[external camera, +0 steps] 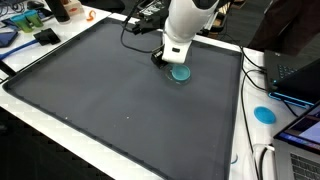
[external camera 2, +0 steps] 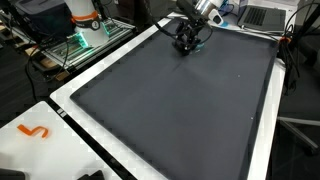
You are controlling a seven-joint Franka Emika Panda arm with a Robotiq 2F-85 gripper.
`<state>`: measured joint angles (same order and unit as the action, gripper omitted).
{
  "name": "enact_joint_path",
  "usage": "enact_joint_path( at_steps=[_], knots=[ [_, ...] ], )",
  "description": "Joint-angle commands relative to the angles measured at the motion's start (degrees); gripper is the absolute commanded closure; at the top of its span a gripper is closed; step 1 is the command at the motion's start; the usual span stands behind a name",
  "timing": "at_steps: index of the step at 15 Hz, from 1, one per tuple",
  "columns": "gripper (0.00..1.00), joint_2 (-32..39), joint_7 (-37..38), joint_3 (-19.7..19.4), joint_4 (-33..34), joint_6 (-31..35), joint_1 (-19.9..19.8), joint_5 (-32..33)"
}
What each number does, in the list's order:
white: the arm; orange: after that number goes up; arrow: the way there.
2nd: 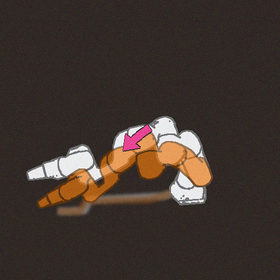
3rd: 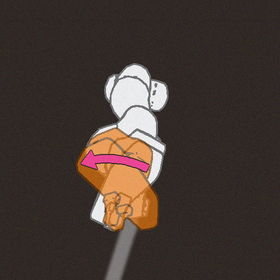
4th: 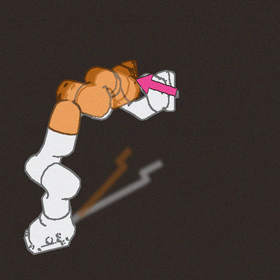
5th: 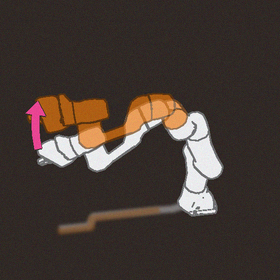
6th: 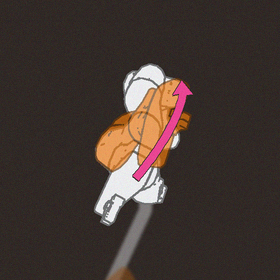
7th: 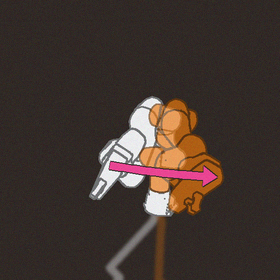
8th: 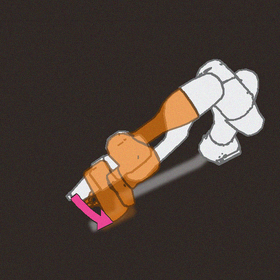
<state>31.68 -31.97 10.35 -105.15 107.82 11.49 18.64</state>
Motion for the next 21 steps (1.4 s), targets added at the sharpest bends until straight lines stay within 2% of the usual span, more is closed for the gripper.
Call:
enact_joint_path(
  at_steps=[1,11,21],
  knots=[
    [0.69,1.0,0.5,-0.1,-0.6,-0.2,-0.3,1.6],
    [0.69,-5.1,-2.3,1.4,-2.5,1.7,-1.5,-0.3],
    [0.69,-10.9,-4.5,2.6,-5.5,8.5,-2.7,-3.9]
  ],
)
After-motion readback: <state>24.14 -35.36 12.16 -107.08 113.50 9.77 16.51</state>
